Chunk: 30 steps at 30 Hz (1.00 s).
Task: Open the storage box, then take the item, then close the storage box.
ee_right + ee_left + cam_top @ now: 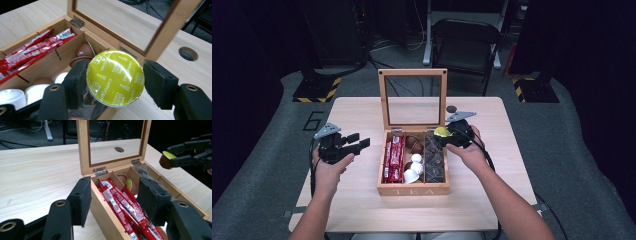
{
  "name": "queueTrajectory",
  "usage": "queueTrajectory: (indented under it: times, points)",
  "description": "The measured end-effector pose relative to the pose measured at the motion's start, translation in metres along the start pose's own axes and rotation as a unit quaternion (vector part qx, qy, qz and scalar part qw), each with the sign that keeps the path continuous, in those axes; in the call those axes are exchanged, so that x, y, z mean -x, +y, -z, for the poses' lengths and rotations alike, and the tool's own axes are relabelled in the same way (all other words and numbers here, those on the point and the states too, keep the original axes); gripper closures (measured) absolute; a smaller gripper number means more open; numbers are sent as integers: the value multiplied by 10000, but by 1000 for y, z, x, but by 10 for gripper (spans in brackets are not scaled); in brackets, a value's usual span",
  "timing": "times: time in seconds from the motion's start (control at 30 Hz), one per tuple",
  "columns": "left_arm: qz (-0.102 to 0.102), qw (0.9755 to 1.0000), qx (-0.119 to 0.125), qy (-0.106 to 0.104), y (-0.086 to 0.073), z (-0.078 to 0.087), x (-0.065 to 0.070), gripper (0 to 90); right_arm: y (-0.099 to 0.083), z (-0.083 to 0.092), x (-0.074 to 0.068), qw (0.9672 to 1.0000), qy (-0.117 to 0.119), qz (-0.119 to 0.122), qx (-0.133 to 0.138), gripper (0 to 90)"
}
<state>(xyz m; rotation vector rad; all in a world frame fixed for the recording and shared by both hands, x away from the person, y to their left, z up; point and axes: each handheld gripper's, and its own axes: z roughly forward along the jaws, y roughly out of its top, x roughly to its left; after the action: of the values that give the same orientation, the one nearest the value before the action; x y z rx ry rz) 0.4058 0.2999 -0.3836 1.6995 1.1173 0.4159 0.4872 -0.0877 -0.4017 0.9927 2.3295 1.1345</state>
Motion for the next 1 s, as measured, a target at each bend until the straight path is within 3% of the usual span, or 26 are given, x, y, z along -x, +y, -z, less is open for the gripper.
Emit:
queueTrajectory:
  times: [0.47,1.0]
  points:
    - [19,10000,32,18,0,1,-1,448,-22,12,25,9992,-342,-184,-52,375]
    - [17,10000,32,33,0,3,-3,448,-45,18,43,9965,-725,-415,-27,375]
